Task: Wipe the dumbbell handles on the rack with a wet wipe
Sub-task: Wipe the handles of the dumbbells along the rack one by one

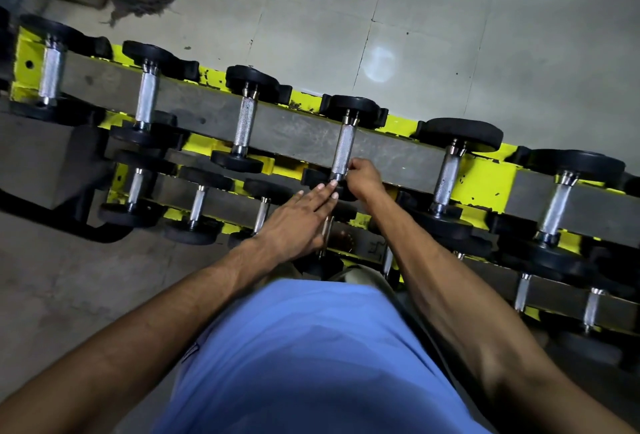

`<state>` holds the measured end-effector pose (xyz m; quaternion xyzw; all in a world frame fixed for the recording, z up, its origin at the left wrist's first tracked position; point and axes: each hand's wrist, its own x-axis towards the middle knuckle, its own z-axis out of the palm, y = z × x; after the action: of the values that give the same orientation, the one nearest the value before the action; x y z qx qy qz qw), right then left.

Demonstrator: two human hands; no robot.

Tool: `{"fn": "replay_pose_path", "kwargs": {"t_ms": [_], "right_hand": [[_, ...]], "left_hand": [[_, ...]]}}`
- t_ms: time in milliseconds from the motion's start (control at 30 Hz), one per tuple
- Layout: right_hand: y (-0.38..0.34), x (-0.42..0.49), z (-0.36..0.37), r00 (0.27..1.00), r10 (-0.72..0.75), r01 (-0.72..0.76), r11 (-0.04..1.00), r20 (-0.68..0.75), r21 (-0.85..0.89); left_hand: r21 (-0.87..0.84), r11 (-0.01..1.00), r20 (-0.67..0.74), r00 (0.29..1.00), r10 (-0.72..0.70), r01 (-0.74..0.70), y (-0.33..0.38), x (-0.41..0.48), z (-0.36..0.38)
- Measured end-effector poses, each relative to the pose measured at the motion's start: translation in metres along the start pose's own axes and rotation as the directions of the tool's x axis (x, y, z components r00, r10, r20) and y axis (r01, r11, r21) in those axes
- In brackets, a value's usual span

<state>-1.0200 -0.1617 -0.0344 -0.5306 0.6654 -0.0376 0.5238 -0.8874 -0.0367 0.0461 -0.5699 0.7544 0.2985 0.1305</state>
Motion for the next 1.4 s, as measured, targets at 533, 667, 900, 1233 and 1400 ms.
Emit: {"fn": "replay_pose_path", "kwargs": {"t_ms": [533,667,900,1233,1400], "right_hand": [[0.021,-0.016,-0.016,0.995,-0.060,0.068,0.993,-0.077,0.095],[0.010,-0.012,-0.026,0.937,-0.348,0.350,0.930,0.040,-0.112],[-0.053,-0.001,-0.039,0.552,-0.606,0.737,0.032,0.573,-0.676],[-0.091,0.012,-0.010,0.708,-0.089,0.702,-0.015,0.701,-0.712],[-0.076,0.009,-0.031,0.563,-0.438,0.750,-0.088,0.702,-0.656]], "left_hand": [[0.004,1.000,-0.008,1.000,0.009,-0.009,-0.001,-0.002,-0.002],[0.003,1.000,-0.009,1.000,0.006,-0.006,0.000,0.000,0.000],[0.033,0.999,0.009,1.000,-0.008,0.007,0.003,0.001,-0.002],[0.033,0.999,0.014,0.999,-0.031,0.030,0.007,0.000,0.000],[0.023,1.000,0.001,1.000,-0.021,0.021,0.009,0.000,0.003]]}}
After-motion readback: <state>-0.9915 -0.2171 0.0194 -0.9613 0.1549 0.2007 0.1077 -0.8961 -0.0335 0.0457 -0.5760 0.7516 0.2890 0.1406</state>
